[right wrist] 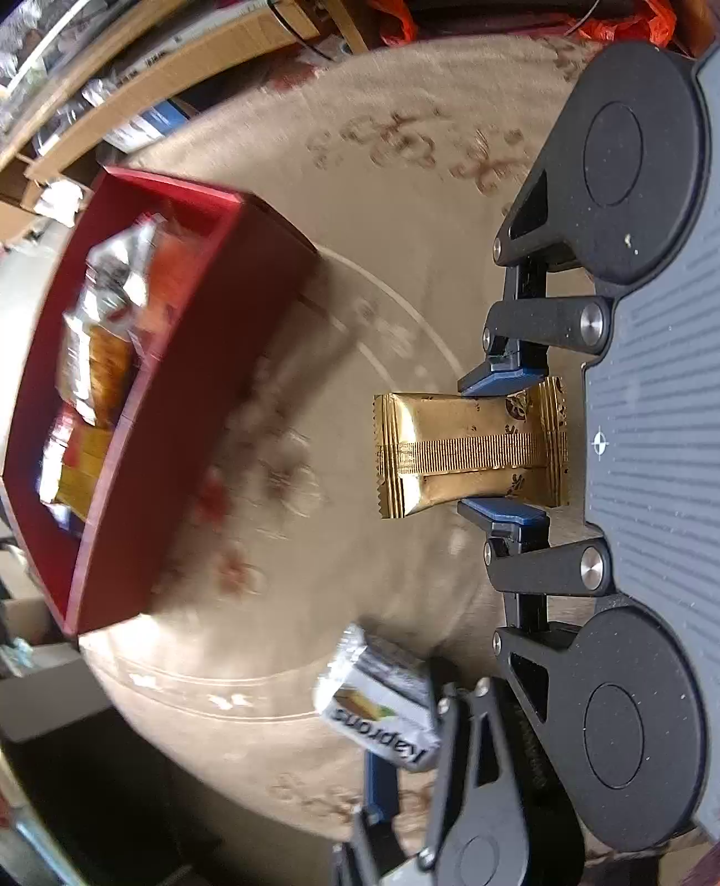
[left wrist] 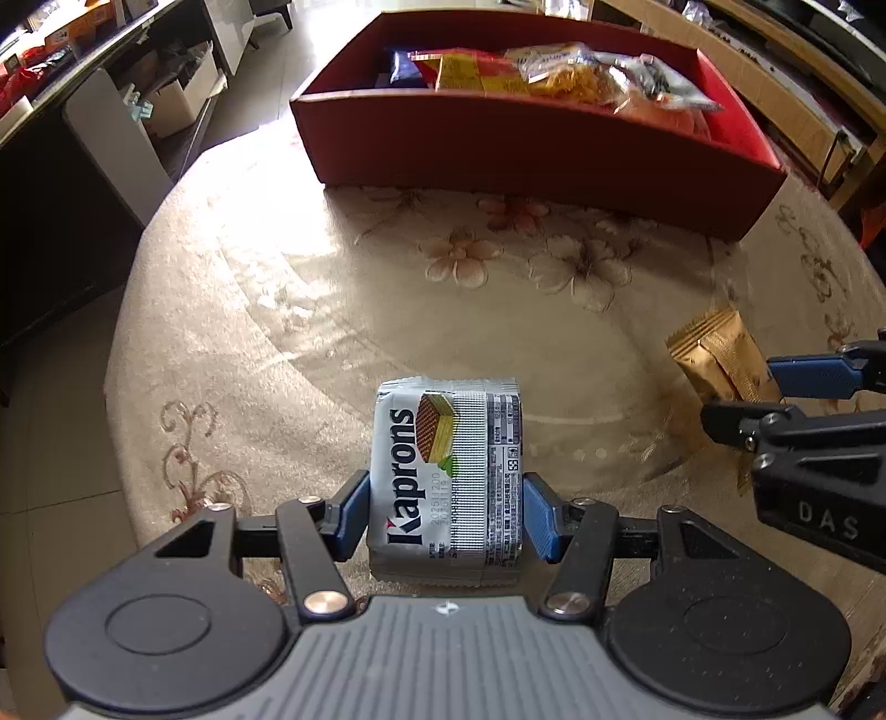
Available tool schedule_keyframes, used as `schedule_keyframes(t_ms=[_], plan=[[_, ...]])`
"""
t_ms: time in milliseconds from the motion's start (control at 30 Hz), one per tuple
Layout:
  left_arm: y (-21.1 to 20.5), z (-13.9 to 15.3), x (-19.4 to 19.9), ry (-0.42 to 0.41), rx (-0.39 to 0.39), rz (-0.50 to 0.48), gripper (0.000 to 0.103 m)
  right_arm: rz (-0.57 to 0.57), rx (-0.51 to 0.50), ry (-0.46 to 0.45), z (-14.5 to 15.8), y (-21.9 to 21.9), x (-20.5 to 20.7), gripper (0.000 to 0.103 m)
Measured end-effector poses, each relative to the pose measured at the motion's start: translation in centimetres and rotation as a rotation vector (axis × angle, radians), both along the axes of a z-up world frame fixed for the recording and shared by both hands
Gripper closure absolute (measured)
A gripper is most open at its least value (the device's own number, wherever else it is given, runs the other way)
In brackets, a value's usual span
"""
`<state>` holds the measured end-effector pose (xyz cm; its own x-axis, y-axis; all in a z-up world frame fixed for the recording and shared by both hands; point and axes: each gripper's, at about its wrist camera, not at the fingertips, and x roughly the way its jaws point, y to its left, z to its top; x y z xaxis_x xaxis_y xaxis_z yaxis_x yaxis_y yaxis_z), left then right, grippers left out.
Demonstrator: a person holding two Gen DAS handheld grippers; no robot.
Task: Organize snacks
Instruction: 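Lift the Kaprons packet and gold cake and carry both toward the red box, then lower both held snacks into the red box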
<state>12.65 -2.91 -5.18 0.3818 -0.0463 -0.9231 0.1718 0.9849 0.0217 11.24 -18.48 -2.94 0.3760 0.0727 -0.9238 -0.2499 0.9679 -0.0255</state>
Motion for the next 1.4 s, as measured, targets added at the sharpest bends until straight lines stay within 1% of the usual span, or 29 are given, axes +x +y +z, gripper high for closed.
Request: schedule_keyframes(t_ms=[267,467,1233,1400], plan=[[-0.5,2.3,0.7,-0.056,-0.019,0.011,0.05,-0.003,-0.01,-0.053,1.7,-0.4,-0.1,0.056],[-0.7,4.1,1.4,-0.102,-0.033,0.021,0.05,-0.014,0.001,-0.09,2.9,-0.6,0.6,0.056],[-1.2,7.6,5.8,-0.177,-0.082,0.065,0.05,-0.077,0.035,-0.196,6.4,-1.6,3.8,0.056],[-1.6,9.0,7.3,-0.216,-0.093,0.076,0.05,-0.102,0.054,-0.212,7.0,-2.1,5.1,0.056]])
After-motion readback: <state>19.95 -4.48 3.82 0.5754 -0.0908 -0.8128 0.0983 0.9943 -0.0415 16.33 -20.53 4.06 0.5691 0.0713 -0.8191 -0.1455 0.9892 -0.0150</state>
